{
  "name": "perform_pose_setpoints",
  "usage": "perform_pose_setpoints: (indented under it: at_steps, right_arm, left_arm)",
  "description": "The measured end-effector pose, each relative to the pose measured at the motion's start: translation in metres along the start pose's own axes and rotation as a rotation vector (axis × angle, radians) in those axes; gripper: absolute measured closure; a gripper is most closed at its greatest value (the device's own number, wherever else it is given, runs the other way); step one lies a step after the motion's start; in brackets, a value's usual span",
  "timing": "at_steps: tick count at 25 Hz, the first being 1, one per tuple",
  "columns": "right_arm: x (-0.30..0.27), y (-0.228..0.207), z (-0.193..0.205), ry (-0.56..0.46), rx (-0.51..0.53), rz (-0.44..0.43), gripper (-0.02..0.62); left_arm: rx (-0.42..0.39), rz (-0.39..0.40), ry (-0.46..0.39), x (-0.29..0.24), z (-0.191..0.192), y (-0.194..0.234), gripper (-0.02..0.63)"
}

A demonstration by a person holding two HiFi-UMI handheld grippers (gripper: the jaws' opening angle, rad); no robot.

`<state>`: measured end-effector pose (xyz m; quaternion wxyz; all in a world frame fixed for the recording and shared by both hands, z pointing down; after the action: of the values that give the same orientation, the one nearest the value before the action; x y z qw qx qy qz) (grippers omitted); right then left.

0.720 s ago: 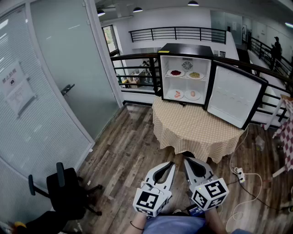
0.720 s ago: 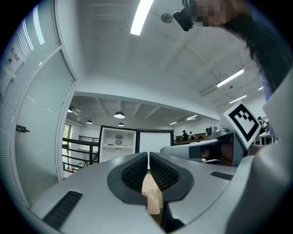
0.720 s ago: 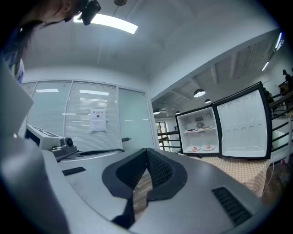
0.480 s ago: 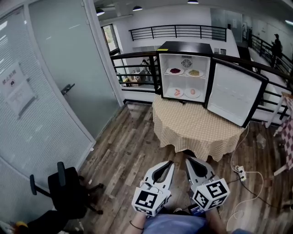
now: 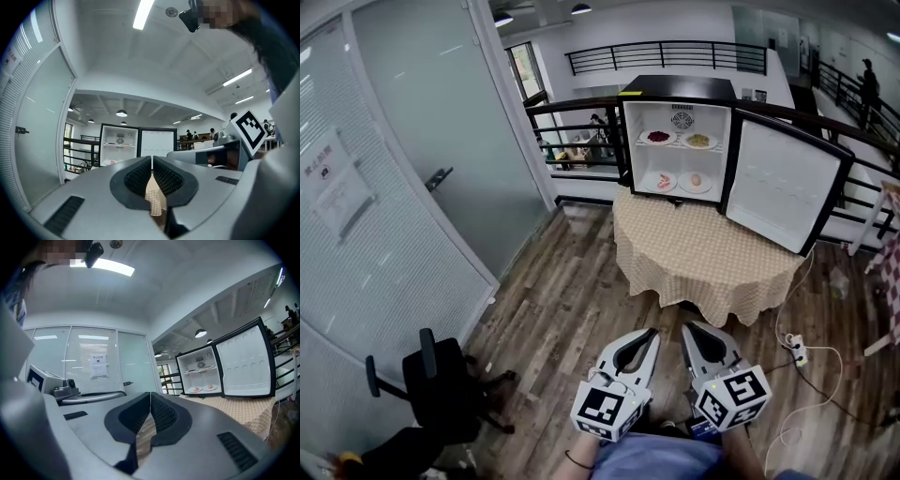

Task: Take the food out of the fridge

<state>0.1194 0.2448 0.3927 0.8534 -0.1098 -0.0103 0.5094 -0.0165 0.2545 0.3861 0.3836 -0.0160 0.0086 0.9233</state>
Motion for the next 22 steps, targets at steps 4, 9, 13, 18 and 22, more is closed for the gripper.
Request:
perform_pose_setpoints:
  at_steps: [4,9,13,18,22]
  right_arm:
    - [-0.005,-0.007,-0.001,0.009,-0.001,0.005,0.577]
    - [-0.015,-0.021,0.0,0.022,-0.012,0.023,0.577]
    - [-0.024,-0.027,0.004,0.032,-0.033,0.036,0.577]
    - [-0.051,-0.032,0.013,0.056,-0.047,0.036,0.577]
    - [-0.08,-0.036,0.01,0.066,-0.055,0.049,0.577]
  left_arm:
    - [-0.006,-0.001,0.01,-0.011,0.001,0.006,0.583]
    - [-0.001,0.009,0.029,-0.027,0.006,0.015,0.583]
    - [0.011,0.02,0.051,-0.032,0.012,0.022,0.583]
    - [0.029,0.016,0.071,-0.04,0.022,0.046,0.583]
    - [0.034,0.02,0.073,-0.054,0.024,0.074,0.583]
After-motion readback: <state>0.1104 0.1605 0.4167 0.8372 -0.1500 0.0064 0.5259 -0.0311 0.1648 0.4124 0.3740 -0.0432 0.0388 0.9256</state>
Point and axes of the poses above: the fingertips, and each gripper's own axes: x backward along the fingers, y to its left, z out of its underside, the point moved 7 cm from there along x, backward along the fingers, and after that the axes turned 8 degrees about z, right-handed, at the moved point
